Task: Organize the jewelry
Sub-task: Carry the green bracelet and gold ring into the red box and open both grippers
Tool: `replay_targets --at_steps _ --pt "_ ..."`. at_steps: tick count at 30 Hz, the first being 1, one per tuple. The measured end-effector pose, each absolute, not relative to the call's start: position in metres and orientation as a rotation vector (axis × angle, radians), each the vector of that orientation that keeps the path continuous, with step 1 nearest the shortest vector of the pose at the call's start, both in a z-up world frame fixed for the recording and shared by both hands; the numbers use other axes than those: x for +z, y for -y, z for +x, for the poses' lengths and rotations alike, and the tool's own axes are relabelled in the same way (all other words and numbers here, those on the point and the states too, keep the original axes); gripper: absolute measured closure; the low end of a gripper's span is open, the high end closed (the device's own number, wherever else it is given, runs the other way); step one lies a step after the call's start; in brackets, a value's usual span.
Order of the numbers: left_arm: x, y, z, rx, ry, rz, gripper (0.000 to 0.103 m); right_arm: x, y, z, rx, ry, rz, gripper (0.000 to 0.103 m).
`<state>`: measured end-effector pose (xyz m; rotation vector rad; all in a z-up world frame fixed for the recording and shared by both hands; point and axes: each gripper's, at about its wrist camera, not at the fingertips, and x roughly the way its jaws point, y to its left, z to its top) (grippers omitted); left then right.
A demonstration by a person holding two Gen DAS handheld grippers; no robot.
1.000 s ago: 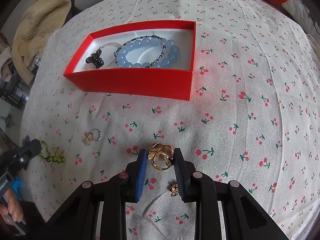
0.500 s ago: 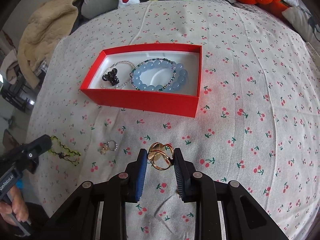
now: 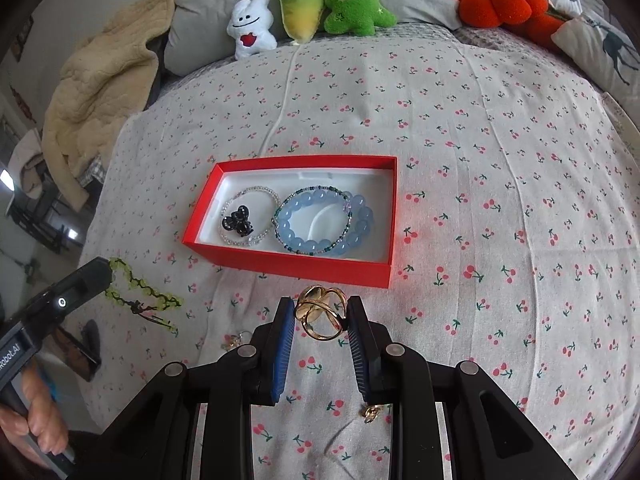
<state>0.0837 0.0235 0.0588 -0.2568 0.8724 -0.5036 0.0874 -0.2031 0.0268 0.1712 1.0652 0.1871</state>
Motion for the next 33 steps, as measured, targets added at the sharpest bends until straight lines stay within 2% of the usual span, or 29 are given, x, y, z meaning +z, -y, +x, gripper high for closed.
replay_targets --at_steps 13,22,33 --pt "0.058 0.004 0.125 -0.549 -0.847 -0.360 0.097 0.036 0.223 0.117 0.192 -1.006 0.286 0.076" --pt "0.027 0.008 0.159 -0.492 -0.917 -0.415 0.097 0.026 0.231 0.135 0.194 -0.995 0.322 0.076" --pt "-0.004 0.013 0.178 -0.352 -0.958 -0.304 0.097 0.007 0.229 0.153 0.206 -1.038 0.337 0.076"
